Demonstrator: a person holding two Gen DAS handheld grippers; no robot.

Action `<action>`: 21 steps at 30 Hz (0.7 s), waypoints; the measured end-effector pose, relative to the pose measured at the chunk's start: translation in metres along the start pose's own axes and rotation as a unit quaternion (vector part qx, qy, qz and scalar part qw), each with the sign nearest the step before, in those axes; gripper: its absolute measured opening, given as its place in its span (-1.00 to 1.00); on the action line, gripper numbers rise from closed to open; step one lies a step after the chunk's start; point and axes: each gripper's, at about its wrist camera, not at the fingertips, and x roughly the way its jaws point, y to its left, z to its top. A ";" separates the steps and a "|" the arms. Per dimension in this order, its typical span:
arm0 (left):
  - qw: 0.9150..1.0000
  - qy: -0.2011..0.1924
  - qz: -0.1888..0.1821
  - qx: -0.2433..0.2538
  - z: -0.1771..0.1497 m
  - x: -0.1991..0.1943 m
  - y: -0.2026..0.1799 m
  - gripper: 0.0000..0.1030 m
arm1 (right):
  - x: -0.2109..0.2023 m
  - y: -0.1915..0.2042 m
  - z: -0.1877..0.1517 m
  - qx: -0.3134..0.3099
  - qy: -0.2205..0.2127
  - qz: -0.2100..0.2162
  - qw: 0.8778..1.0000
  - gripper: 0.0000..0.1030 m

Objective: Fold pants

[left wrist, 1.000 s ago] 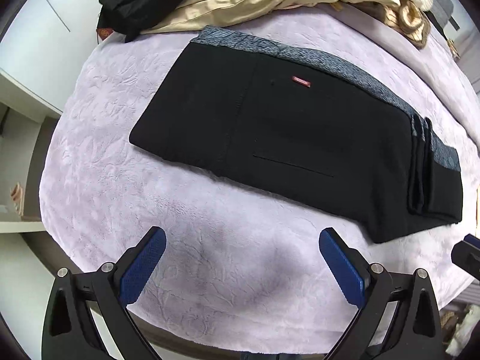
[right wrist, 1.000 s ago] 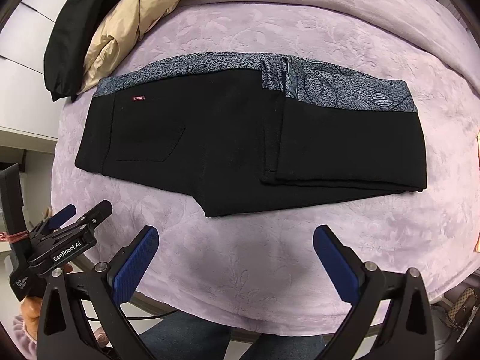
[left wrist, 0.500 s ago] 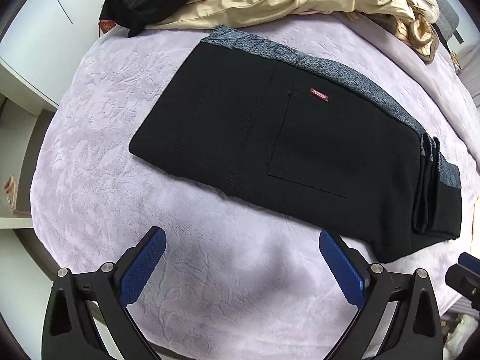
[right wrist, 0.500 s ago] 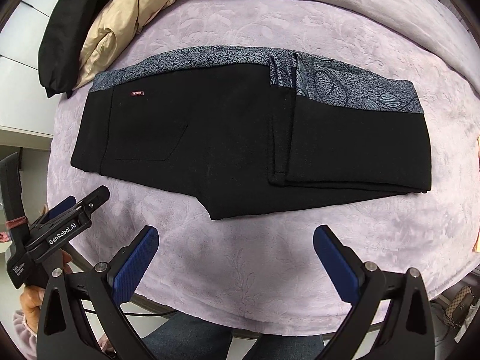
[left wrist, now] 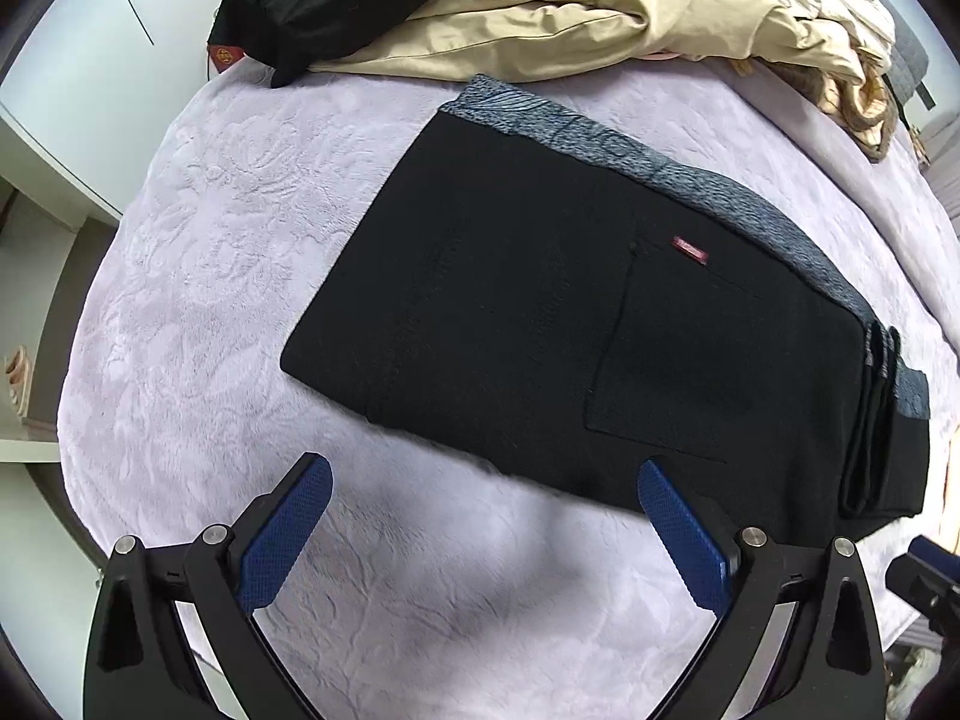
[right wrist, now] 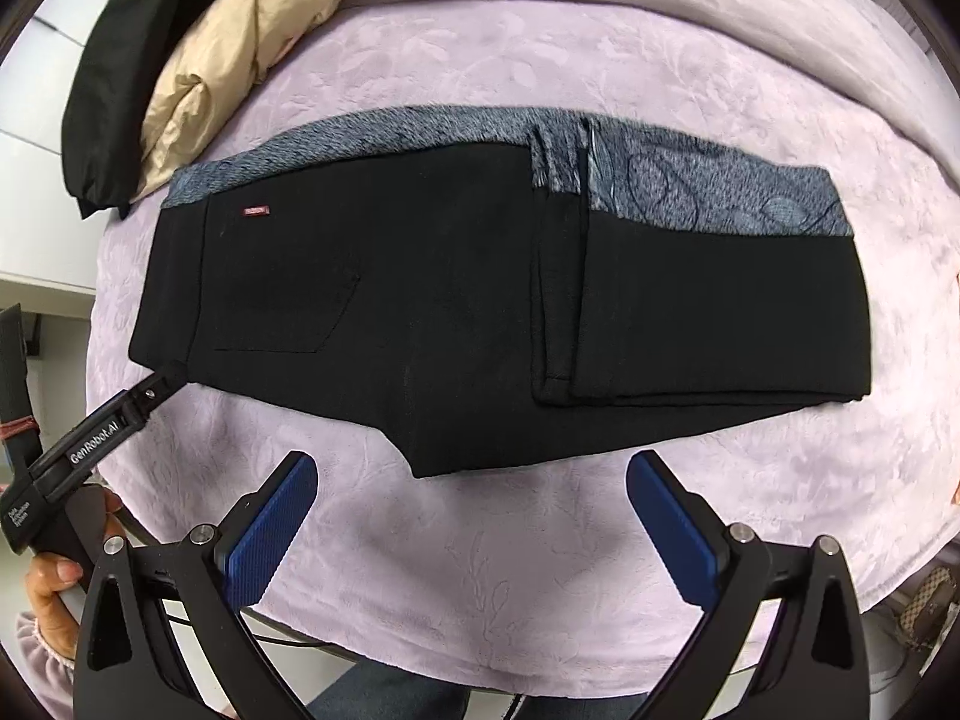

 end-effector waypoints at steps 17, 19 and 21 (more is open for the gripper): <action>0.989 -0.021 -0.118 -0.091 0.026 0.042 0.056 0.99 | 0.066 0.022 0.018 -0.050 -0.019 0.005 0.999 1.00; 0.986 -0.022 -0.141 -0.091 0.026 0.047 0.057 0.99 | 0.070 0.025 0.016 -0.067 -0.022 -0.002 0.998 1.00; 0.982 -0.022 -0.164 -0.090 0.026 0.051 0.055 0.99 | 0.071 0.029 0.010 -0.090 -0.028 -0.010 0.996 1.00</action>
